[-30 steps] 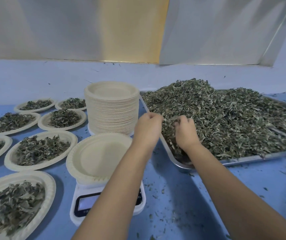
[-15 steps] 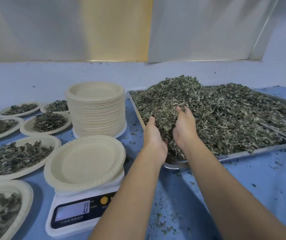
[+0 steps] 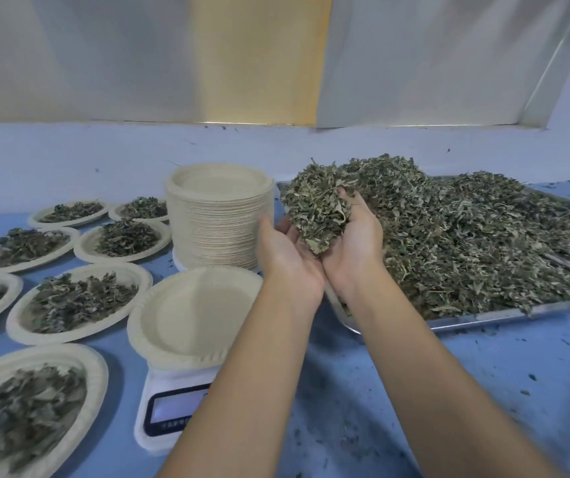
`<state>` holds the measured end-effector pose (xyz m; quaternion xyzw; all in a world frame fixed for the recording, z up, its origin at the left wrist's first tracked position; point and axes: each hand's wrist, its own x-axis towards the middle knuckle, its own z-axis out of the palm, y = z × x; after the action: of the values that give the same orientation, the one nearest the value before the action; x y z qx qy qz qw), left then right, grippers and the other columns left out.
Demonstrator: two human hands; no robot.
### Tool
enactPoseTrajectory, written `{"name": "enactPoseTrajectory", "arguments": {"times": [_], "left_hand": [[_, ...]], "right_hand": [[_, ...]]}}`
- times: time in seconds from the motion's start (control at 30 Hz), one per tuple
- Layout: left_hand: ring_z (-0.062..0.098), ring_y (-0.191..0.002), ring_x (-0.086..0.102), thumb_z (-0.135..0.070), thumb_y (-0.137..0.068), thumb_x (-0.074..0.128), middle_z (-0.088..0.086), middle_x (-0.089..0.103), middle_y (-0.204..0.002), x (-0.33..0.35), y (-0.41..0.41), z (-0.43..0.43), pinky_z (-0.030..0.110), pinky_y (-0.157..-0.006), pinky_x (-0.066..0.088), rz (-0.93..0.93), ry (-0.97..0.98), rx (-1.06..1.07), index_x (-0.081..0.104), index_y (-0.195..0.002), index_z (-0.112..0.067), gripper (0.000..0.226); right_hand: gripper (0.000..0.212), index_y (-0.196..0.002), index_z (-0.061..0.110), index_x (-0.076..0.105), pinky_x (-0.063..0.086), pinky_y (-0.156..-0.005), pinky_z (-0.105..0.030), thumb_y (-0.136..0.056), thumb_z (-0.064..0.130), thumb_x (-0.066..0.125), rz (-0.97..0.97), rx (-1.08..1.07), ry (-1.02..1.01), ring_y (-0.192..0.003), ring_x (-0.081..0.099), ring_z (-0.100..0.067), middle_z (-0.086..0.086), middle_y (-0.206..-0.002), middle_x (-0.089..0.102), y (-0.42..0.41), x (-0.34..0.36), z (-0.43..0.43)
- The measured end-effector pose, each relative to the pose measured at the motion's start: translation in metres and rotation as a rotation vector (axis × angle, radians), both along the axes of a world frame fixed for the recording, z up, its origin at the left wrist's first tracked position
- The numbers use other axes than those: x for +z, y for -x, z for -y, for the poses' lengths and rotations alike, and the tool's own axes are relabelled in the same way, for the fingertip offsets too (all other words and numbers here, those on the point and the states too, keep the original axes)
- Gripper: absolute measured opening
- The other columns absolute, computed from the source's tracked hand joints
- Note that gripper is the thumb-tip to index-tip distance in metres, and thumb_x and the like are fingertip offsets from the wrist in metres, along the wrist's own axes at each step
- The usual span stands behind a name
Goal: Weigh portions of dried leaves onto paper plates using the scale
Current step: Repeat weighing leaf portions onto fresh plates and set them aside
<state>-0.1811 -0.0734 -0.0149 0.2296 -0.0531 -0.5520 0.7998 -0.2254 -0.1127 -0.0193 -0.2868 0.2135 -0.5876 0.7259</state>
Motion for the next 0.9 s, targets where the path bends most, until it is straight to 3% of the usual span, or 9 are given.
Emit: {"name": "enactPoseTrajectory", "arguments": {"times": [0.1, 0.2, 0.27, 0.33, 0.4, 0.5, 0.67, 0.8, 0.9], "left_hand": [[0.026, -0.096, 0.060, -0.041, -0.101, 0.033, 0.008, 0.062, -0.089, 0.002, -0.021, -0.021, 0.040, -0.092, 0.047, 0.021, -0.030, 0.057, 0.055, -0.101, -0.011, 0.037], [0.026, -0.110, 0.059, -0.038, -0.102, 0.030, 0.010, 0.063, -0.115, 0.001, -0.045, -0.039, 0.039, -0.094, 0.044, 0.070, -0.047, 0.093, 0.054, -0.122, -0.010, 0.041], [0.020, -0.107, 0.057, -0.036, -0.103, 0.028, 0.007, 0.061, -0.115, -0.002, -0.060, -0.049, 0.029, -0.087, 0.045, 0.122, -0.042, 0.130, 0.051, -0.126, -0.011, 0.042], [0.014, -0.124, 0.049, -0.036, -0.102, 0.027, 0.002, 0.055, -0.127, -0.006, -0.075, -0.058, 0.021, -0.092, 0.039, 0.189, -0.043, 0.142, 0.049, -0.132, -0.013, 0.043], [0.015, -0.139, 0.032, -0.036, -0.102, 0.026, 0.002, 0.044, -0.144, -0.010, -0.089, -0.066, 0.025, -0.107, 0.027, 0.265, -0.042, 0.137, 0.046, -0.137, -0.016, 0.044], [0.017, -0.139, 0.030, -0.036, -0.103, 0.025, 0.003, 0.037, -0.149, -0.015, -0.105, -0.073, 0.027, -0.108, 0.024, 0.340, -0.055, 0.121, 0.039, -0.142, -0.014, 0.047], [0.018, -0.134, 0.040, -0.037, -0.102, 0.031, 0.005, 0.048, -0.142, -0.016, -0.117, -0.076, 0.031, -0.112, 0.026, 0.496, -0.131, 0.149, 0.041, -0.141, -0.010, 0.049], [0.010, -0.099, 0.063, -0.040, -0.099, 0.039, -0.001, 0.068, -0.110, -0.016, -0.119, -0.078, 0.025, -0.088, 0.047, 0.636, -0.155, 0.086, 0.058, -0.120, -0.015, 0.037], [0.006, -0.086, 0.068, -0.045, -0.095, 0.045, -0.005, 0.073, -0.090, -0.018, -0.117, -0.076, 0.027, -0.081, 0.050, 0.744, -0.204, 0.105, 0.064, -0.097, -0.023, 0.029]], "right_hand": [[0.039, -0.133, 0.021, 0.051, 0.054, -0.068, -0.034, -0.095, 0.013, 0.050, 0.009, 0.066, -0.003, -0.084, 0.065, -0.025, -0.011, -0.123, 0.061, -0.023, 0.002, -0.020], [0.021, -0.109, 0.027, 0.058, 0.052, -0.074, -0.034, -0.095, 0.014, 0.050, 0.034, 0.135, -0.008, -0.083, 0.065, -0.023, -0.003, -0.098, 0.068, -0.044, 0.003, -0.037], [0.019, -0.091, 0.030, 0.057, 0.050, -0.073, -0.031, -0.095, 0.013, 0.050, 0.040, 0.148, -0.003, -0.082, 0.065, -0.020, 0.004, -0.085, 0.069, -0.055, 0.003, -0.045], [0.022, -0.081, 0.026, 0.060, 0.048, -0.068, -0.027, -0.095, 0.012, 0.050, -0.001, 0.148, 0.032, -0.077, 0.064, -0.017, 0.006, -0.074, 0.070, -0.062, 0.000, -0.052], [0.021, -0.083, 0.022, 0.063, 0.045, -0.066, -0.027, -0.095, 0.012, 0.049, -0.054, 0.165, 0.077, -0.076, 0.063, -0.017, 0.005, -0.077, 0.071, -0.068, -0.005, -0.058], [0.021, -0.087, 0.020, 0.064, 0.048, -0.078, -0.032, -0.095, 0.009, 0.048, -0.124, 0.158, 0.165, -0.083, 0.065, -0.017, 0.005, -0.082, 0.072, -0.071, -0.014, -0.062], [0.021, -0.091, 0.016, 0.058, 0.049, -0.079, -0.031, -0.095, 0.002, 0.044, -0.379, 0.154, 0.424, -0.087, 0.062, -0.015, -0.001, -0.090, 0.067, -0.067, -0.025, -0.064], [0.022, -0.095, 0.021, 0.058, 0.046, -0.072, -0.010, -0.098, 0.005, 0.043, -0.664, 0.171, 0.645, -0.081, 0.060, 0.003, 0.005, -0.095, 0.064, -0.064, -0.024, -0.066], [0.023, -0.096, 0.025, 0.058, 0.045, -0.084, -0.022, -0.098, 0.007, 0.045, -0.802, 0.193, 0.755, -0.098, 0.058, -0.012, -0.002, -0.105, 0.062, -0.067, -0.024, -0.069]]}}
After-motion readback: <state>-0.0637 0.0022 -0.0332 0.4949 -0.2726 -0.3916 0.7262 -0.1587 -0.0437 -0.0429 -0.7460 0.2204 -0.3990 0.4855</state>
